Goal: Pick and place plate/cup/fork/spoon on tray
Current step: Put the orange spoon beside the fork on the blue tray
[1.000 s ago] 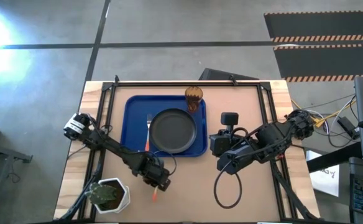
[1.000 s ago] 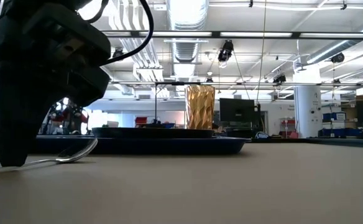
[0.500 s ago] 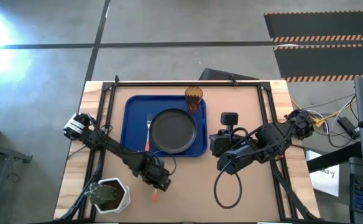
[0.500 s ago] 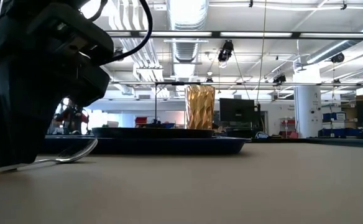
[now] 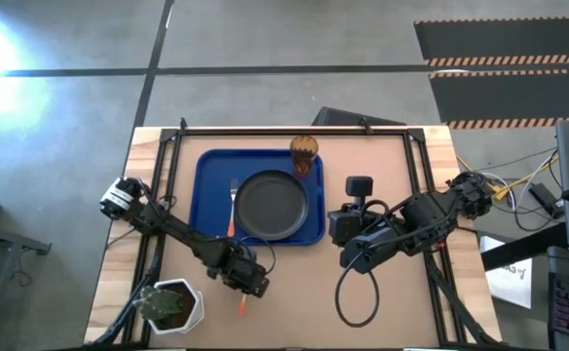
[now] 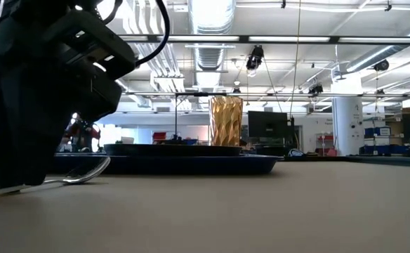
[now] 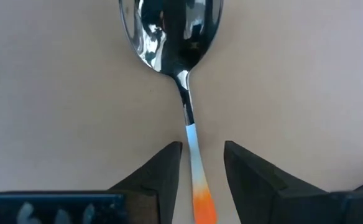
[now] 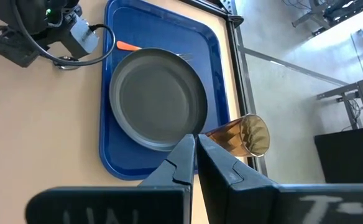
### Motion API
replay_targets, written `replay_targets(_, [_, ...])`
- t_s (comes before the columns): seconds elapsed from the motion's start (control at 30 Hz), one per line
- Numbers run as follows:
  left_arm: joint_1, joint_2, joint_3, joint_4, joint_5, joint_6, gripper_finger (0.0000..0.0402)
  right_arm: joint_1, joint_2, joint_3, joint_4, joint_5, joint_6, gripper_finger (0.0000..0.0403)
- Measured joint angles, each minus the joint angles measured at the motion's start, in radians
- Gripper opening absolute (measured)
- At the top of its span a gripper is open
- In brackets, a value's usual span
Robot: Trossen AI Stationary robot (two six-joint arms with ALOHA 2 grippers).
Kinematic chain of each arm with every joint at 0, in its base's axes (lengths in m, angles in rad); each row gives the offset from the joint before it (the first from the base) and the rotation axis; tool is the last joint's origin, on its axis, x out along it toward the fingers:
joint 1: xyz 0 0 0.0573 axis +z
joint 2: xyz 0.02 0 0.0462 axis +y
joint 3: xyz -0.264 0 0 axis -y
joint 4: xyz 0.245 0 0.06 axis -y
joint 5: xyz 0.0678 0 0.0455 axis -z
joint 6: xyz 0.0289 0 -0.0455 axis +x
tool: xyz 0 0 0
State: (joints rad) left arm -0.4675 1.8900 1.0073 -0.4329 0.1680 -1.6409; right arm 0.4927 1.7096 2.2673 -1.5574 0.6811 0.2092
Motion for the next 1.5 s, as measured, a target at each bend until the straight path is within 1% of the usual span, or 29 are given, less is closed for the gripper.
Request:
replay_targets(0.1, [-0.001,0.001,0.0,-0.01,-0.008,0.01,0.0086,0.0,0.0,0.0,0.002,0.0,0.0,0.0009])
replay_targets(0.23, [-0.001,0.001,-0.001,-0.028,-0.027,0.074,0.0018,0.0,0.0,0.0,0.005,0.0,0.0,0.0009])
replay_targets(0.27, [-0.001,0.001,-0.001,-0.029,-0.037,0.079,0.0011,0.0,0.0,0.0,0.006,0.0,0.0,0.0009])
replay_targets(0.43, [-0.002,0.001,-0.001,-0.029,-0.059,0.105,0.0003,0.0,0.0,0.0,0.007,0.0,0.0,0.0009])
replay_targets(0.53, [-0.004,-0.009,-0.002,-0.029,-0.089,0.131,0.0002,0.0,0.0,0.0,0.008,0.0,0.0,0.0009])
replay_targets(0.57, [-0.004,-0.018,-0.002,-0.029,-0.114,0.138,0.0002,0.0,0.0,0.0,0.008,0.0,0.0,0.0009])
replay_targets(0.63, [-0.002,-0.035,0.009,-0.037,-0.214,0.156,0.0001,0.0,0.0,0.0,0.011,0.0,0.0,0.0009])
replay_targets(0.7, [0.004,-0.066,0.028,-0.084,-0.321,0.159,0.0,0.0,0.0,0.0,0.014,0.001,0.0,0.0009])
replay_targets(0.77, [0.007,-0.098,0.048,-0.138,-0.399,0.159,0.0001,0.0,0.0,0.0,0.015,0.001,0.0,0.0009])
replay_targets(0.87, [0.008,-0.146,0.081,-0.235,-0.47,0.156,0.0002,0.0,0.0,0.0,0.02,0.001,0.0,0.0009])
replay_targets(0.97, [0.01,-0.192,0.119,-0.301,-0.517,0.156,0.0002,0.0,0.0,0.0,0.022,0.002,0.007,0.0009])
replay_targets(1.17, [0.008,-0.209,0.157,-0.31,-0.523,0.164,0.0001,0.0,0.0,0.0,0.022,0.012,0.017,0.0009])
replay_targets(1.27, [0.008,-0.194,0.155,-0.31,-0.517,0.163,0.0001,0.0,0.0,0.0,0.022,0.026,0.018,0.0009])
replay_targets(1.47, [0.008,-0.151,0.15,-0.308,-0.441,0.17,0.0,0.0,0.0,0.0,0.023,0.027,0.026,0.0009])
replay_targets(1.5, [0.008,-0.145,0.15,-0.301,-0.421,0.189,0.0,0.0,0.0,0.0,0.023,0.027,0.026,0.0009])
